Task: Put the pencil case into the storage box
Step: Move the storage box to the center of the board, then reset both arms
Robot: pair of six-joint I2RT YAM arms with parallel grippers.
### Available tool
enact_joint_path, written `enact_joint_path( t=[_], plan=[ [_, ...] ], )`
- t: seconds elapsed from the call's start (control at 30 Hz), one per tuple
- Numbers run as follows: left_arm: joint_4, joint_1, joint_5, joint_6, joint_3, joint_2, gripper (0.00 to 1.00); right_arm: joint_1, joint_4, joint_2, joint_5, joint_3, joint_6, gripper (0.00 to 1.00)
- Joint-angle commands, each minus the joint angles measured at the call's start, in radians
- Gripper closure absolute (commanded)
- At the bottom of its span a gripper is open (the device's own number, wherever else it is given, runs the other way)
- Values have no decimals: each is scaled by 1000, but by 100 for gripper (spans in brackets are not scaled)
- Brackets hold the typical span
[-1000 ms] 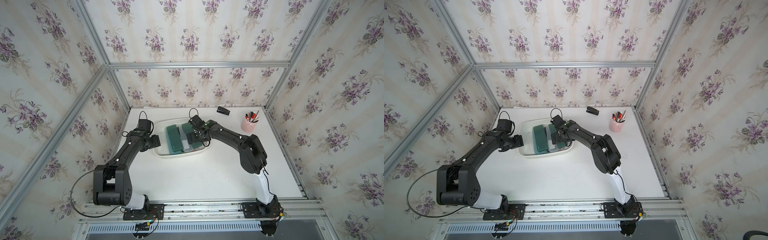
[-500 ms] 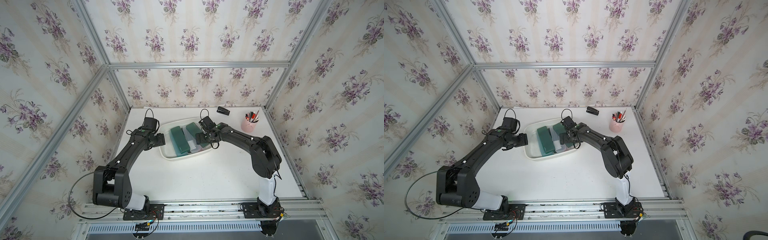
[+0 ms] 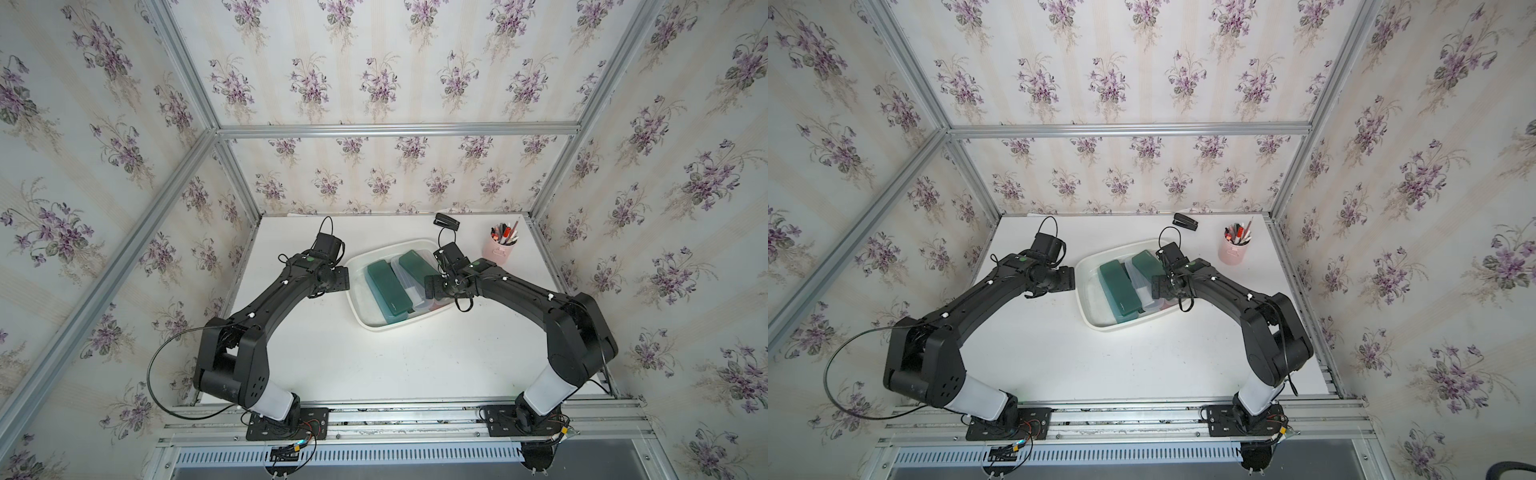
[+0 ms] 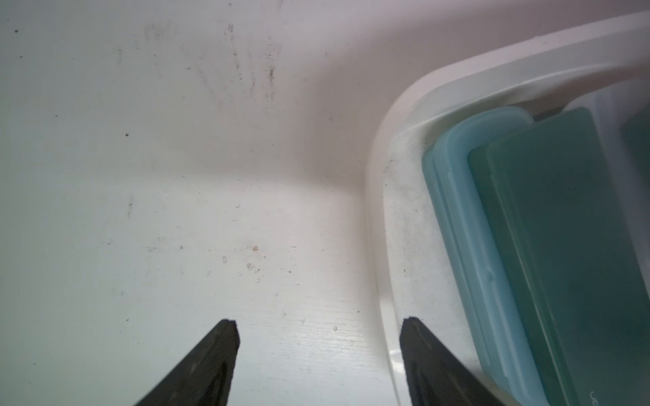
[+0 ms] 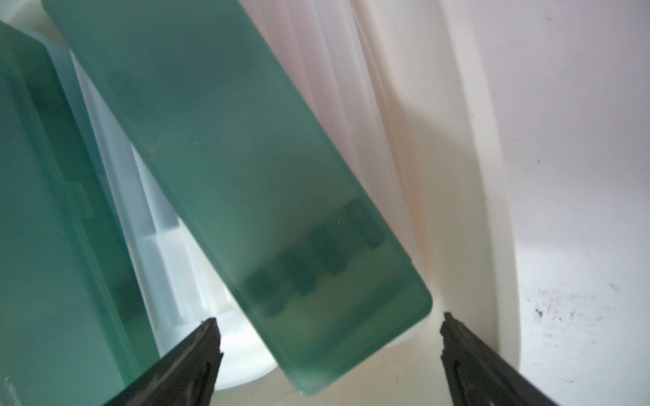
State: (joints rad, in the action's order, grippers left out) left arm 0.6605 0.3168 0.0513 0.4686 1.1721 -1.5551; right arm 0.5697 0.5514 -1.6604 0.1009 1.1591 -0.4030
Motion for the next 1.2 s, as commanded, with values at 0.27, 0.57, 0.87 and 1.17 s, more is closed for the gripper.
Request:
enact_joint_path(
  t=[0.27, 0.57, 0.87, 1.17],
  plan=[
    [39, 79, 67, 99, 53, -8, 22, 7, 62, 139, 24, 41, 64, 0],
    [17, 108, 63, 185, -88, 132, 22, 83, -34, 3, -127, 134, 159, 3],
    [66, 116, 123, 206, -198, 297, 22, 181, -41, -244, -177, 383, 188, 5],
    [78, 116, 154, 194, -238, 298, 22, 171, -63, -371, -128, 439, 188, 4]
  ],
)
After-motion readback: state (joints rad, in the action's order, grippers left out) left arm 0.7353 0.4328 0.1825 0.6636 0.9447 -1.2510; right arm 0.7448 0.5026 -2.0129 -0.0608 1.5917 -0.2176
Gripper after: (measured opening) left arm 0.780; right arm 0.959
